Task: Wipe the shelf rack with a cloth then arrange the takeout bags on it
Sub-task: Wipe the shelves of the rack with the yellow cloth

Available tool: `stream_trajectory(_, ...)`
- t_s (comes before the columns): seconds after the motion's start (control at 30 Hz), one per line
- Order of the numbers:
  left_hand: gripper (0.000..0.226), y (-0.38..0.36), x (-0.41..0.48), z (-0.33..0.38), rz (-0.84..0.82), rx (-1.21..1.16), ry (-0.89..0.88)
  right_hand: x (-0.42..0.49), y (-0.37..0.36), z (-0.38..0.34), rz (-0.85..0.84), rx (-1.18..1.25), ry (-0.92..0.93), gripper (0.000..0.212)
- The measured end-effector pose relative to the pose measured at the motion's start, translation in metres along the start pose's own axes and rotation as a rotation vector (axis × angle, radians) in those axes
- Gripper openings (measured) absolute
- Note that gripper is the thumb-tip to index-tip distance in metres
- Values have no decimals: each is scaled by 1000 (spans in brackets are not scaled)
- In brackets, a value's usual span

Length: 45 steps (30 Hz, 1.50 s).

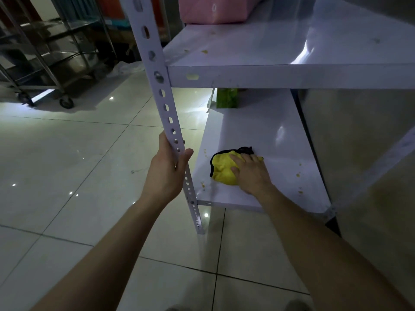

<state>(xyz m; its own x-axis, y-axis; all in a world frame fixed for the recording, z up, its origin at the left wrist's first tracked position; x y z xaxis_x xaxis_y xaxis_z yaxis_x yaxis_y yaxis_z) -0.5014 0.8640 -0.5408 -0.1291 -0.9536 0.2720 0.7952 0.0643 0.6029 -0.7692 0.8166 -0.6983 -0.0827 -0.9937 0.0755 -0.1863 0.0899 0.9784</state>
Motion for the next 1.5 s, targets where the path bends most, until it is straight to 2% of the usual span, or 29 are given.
stream_trajectory(0.13,52,2,1,-2,-15,41,-17,-12,-10,5,73,-69,-13,55)
stream_trajectory(0.3,51,2,-1,-3,-5,46,-5,32,-11,6,11,86,-125,54)
stream_trajectory(0.43,75,-1,-4,0,13,37,-3,86,-10,-26,80,2,-153,58)
stream_trajectory(0.57,79,-1,-6,4,28,50,-13,111,-16,-75,30,-30,-152,57)
stream_trajectory(0.67,74,1,-5,4,27,53,-25,86,-20,-90,41,-18,-87,52)
stream_trajectory(0.8,51,1,-4,5,35,52,-10,6,-18,-96,122,17,41,50)
stream_trajectory(0.9,46,1,-4,10,31,64,10,-48,-12,-98,100,36,100,52)
stream_trajectory(1.0,44,4,-5,14,25,55,21,-71,-7,-76,68,108,46,52)
stream_trajectory(1.1,42,5,-5,16,17,39,45,-78,-9,-37,138,156,-79,50)
stream_trajectory(1.2,45,3,-5,16,8,23,53,-58,-8,-4,162,228,-181,49)
stream_trajectory(1.3,46,0,-3,12,18,18,59,-6,-6,6,111,271,-273,58)
stream_trajectory(1.37,47,-2,-4,10,39,6,71,36,-6,-4,81,228,-256,61)
stream_trajectory(1.43,48,-3,-5,8,57,-1,57,76,-14,-28,28,165,-240,54)
stream_trajectory(1.5,49,-3,-4,6,62,12,21,100,-20,-58,-26,92,-196,59)
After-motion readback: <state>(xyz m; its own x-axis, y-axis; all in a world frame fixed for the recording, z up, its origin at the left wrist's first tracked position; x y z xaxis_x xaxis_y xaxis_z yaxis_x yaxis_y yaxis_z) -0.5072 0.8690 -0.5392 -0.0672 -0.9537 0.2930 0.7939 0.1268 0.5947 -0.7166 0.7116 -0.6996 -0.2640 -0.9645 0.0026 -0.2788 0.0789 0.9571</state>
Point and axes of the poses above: each hand's wrist, its own x-axis towards the middle knuckle, its own y-axis out of the back of the hand, z = x × y, the point moved 1 cm from there along x, towards the middle knuckle
